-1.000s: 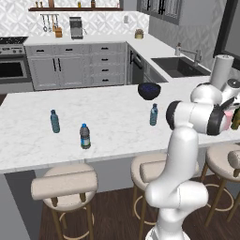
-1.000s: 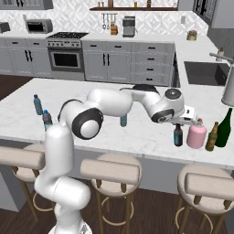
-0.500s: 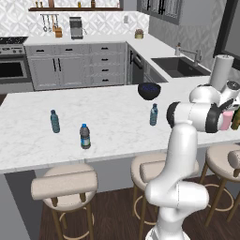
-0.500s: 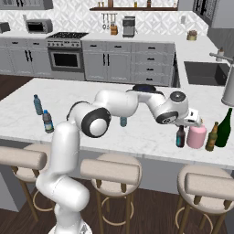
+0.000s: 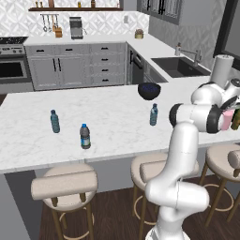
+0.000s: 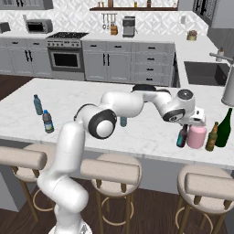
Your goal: Move the plastic bottles in the middle to the plastics group, and the glass bottles in the middle to the glass group.
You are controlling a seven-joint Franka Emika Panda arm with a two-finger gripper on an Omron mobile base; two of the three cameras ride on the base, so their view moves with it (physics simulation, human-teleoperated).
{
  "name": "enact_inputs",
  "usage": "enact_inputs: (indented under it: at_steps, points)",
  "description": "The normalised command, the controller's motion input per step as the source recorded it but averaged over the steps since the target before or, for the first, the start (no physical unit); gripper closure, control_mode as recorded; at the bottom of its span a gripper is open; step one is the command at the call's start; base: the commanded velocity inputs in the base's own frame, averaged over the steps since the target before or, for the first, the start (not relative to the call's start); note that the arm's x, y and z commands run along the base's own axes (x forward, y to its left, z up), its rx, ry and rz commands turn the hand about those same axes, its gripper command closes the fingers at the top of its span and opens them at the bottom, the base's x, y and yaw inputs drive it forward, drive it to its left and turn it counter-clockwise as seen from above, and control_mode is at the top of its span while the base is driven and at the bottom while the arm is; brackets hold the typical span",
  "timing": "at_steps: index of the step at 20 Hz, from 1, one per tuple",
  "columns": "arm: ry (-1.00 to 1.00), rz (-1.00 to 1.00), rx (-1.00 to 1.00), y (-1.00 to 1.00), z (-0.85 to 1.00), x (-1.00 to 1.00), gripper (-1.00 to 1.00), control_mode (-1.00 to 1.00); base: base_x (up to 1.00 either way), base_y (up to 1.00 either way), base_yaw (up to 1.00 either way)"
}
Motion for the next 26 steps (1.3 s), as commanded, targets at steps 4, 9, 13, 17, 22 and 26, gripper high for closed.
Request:
enact_inputs:
  at_steps: [4, 9, 13, 17, 22, 26]
  points:
    - [0.00, 0.00, 0.00, 0.04, -0.28, -0.10, -1.00, -1.00, 0.00, 0.00, 0.00]
    - [0.00, 0.00, 0.00, 0.19, -0.07, -0.12, -1.00, -1.00, 0.00, 0.00, 0.00]
    - [0.00, 0.00, 0.00, 0.17, 0.02, -0.05, -1.00, -1.00, 0.00, 0.00, 0.00]
    - [0.00, 0.00, 0.00, 0.24, 0.32, -0.01, -1.00, -1.00, 0.00, 0.00, 0.00]
    - [-0.01, 0.00, 0.00, 0.14, 0.66, -0.17, -1.00, -1.00, 0.00, 0.00, 0.00]
    - [-0.01, 0.00, 0.00, 0.33, 0.38, -0.40, -1.00, -1.00, 0.00, 0.00, 0.00]
